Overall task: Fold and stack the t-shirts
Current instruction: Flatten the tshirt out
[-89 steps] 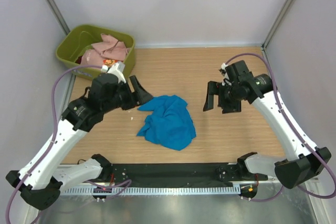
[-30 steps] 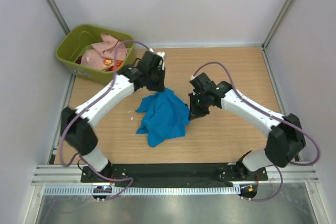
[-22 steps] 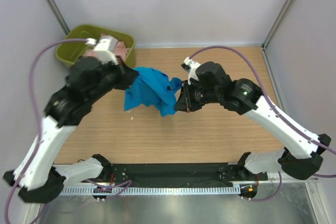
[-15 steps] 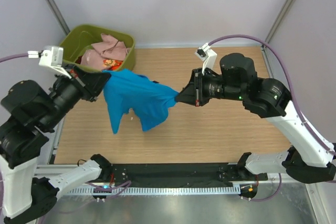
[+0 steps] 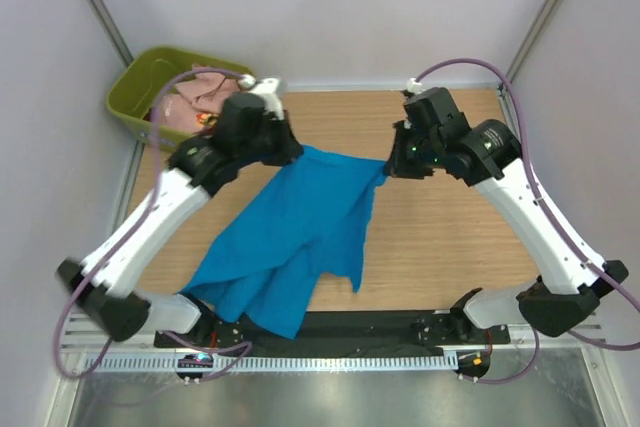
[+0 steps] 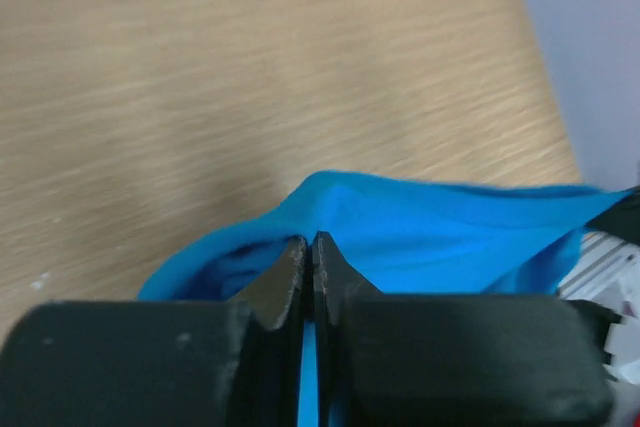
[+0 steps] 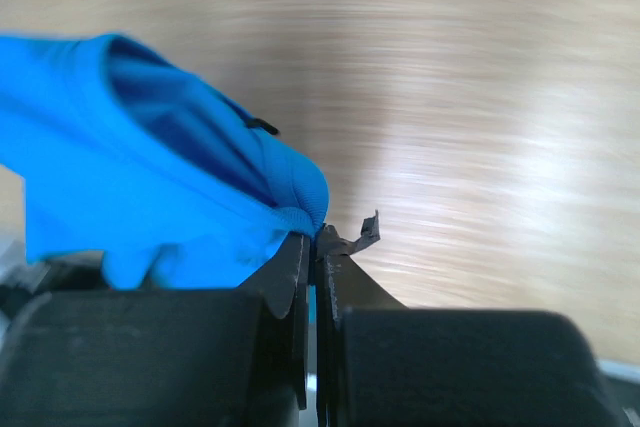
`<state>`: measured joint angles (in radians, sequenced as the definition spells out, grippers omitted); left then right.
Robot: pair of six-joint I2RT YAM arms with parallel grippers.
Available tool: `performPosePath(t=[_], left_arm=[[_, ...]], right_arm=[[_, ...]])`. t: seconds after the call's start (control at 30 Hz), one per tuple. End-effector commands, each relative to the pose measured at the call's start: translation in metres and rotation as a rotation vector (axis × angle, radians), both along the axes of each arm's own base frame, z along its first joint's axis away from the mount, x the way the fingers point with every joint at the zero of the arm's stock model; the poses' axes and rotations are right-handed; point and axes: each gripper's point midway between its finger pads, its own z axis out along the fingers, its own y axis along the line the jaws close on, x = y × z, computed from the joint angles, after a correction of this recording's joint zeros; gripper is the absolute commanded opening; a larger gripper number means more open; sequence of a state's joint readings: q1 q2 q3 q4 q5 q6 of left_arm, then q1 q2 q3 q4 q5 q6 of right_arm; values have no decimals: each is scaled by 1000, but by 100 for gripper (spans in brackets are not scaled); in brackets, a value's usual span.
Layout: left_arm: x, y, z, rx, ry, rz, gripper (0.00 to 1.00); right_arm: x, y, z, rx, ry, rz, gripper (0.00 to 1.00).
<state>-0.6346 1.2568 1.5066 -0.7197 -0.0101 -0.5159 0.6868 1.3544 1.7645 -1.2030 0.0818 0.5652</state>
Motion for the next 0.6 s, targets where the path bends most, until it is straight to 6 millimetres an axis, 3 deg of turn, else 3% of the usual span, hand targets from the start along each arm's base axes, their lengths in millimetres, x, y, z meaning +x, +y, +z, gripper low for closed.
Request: performPosePath(t=[0.0,0.03,0.07,0.1,0.13,0.17,0.2,0.27,0.33,0.37,0.4,0.43,0.5,0.53,0.57], left_arm=[[41,-58,-37,-32,83,-102,15],[58,-68,-67,29,155,-87,25],[69,-67,-77,76,181,-51,48],[78,-55,-62,131,177,16,54],[82,-51,-63,170,186,32,57],[86,-48,-76,234,213,32,66],[84,-39,-70,268,212,48,68],[75,-24,-66,282,211,64,72],[61,-3,-88,292,276,86,72],[50,8,-77,255,262,108,72],[43,17,-82,251,278,122,71],[33,36,-112,288,348,157,69],[18,59,-122,273,380,204,66],[16,71,-129,238,421,222,64],[8,80,-150,241,475,234,58]], right_arm=[[18,-91,-58,-199,109,-276,1],[28,-106,-67,-220,113,-324,1],[39,-139,-77,-249,138,-422,1],[45,-152,-90,-270,168,-462,1],[51,-164,-104,-281,199,-491,1],[55,-184,-111,-282,228,-544,1],[64,-190,-126,-299,260,-556,1],[73,-208,-137,-350,277,-585,1],[86,-217,-155,-386,323,-589,1],[91,-220,-162,-399,340,-591,2],[97,-229,-164,-404,346,-603,4],[101,-233,-176,-423,382,-601,17],[105,-239,-174,-459,393,-603,45],[107,-238,-174,-454,399,-597,63],[107,-235,-171,-445,391,-591,69]])
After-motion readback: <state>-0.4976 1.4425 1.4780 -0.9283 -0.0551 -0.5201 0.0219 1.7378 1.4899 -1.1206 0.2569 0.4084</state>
